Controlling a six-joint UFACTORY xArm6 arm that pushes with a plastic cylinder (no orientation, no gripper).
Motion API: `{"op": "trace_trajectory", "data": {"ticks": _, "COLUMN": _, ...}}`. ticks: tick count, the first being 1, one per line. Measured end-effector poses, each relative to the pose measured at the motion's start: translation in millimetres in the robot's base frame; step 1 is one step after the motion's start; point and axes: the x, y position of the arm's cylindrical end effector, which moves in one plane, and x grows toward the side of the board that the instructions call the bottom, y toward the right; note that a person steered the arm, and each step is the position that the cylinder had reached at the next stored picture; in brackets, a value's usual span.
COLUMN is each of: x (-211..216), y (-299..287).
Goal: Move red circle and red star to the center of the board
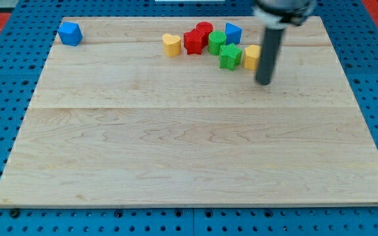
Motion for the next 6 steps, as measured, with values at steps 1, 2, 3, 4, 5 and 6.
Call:
{"op": "trace_trajectory", "data": {"ticks": 1, "x": -72.5, "y": 28.2}}
{"op": "trace_trajectory", "data": {"ticks": 2, "x": -119.7, "y": 12.6}}
{"op": "trace_trajectory", "data": {"ticks": 3, "x": -137.5, "y": -14.5}}
{"op": "trace_trajectory", "data": {"ticks": 4, "x": -147.3, "y": -60.8}}
{"op": "trace_trajectory", "data": {"ticks": 5, "x": -147.9, "y": -96.9}}
{"op": "trace_trajectory", "data": {"ticks": 6, "x": -123.5, "y": -66.8}}
